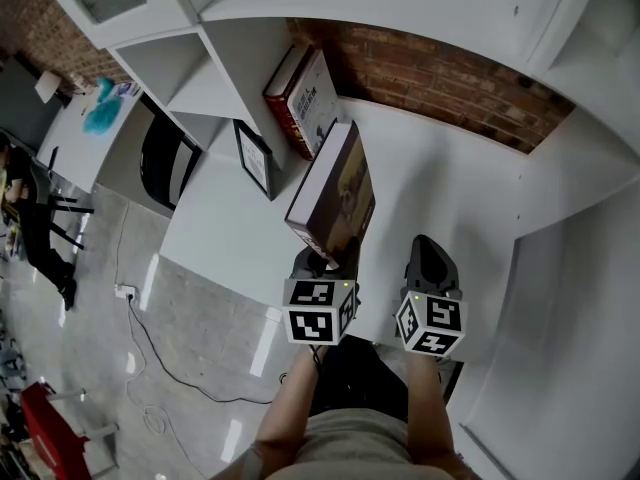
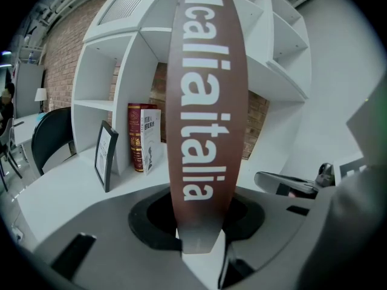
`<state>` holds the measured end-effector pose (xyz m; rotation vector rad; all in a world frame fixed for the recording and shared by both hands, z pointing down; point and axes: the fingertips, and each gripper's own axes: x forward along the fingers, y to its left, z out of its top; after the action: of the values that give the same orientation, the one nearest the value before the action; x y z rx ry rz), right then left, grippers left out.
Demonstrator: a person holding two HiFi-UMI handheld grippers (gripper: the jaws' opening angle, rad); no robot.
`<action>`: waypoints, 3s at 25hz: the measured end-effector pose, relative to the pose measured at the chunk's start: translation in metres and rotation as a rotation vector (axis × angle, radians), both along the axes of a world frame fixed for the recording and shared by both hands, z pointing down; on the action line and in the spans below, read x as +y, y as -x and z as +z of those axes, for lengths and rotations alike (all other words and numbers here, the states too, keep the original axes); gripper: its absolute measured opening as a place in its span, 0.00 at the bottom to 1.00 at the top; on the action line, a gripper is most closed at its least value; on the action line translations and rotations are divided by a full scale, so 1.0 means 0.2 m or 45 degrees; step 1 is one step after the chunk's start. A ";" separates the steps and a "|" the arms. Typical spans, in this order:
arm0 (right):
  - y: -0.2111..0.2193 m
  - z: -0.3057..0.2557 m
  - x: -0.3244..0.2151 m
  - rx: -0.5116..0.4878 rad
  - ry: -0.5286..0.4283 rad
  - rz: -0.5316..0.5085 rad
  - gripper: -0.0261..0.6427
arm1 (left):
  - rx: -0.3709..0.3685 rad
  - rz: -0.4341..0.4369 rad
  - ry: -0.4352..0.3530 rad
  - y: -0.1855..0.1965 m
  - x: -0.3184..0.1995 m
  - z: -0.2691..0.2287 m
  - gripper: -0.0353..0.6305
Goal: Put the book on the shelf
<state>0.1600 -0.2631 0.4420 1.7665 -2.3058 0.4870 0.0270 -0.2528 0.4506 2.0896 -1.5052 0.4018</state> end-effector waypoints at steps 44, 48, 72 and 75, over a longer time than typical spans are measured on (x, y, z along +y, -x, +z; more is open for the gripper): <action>0.22 0.16 -0.37 0.067 0.100 0.069 0.06 | -0.042 0.131 0.062 0.16 -0.49 0.24 0.27; 0.22 0.19 -0.40 0.075 0.117 0.073 0.06 | -0.043 0.132 0.077 0.16 -0.53 0.30 0.27; 0.21 0.36 -0.50 0.108 0.209 0.103 0.06 | -0.074 0.078 0.118 0.20 -0.84 0.53 0.27; 0.19 0.37 -0.50 0.112 0.220 0.108 0.06 | -0.070 0.075 0.134 0.19 -0.86 0.55 0.27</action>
<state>0.1214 -0.3640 0.5162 1.7702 -2.0700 0.5909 -0.0108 -0.4245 0.5601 2.0593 -1.4246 0.5528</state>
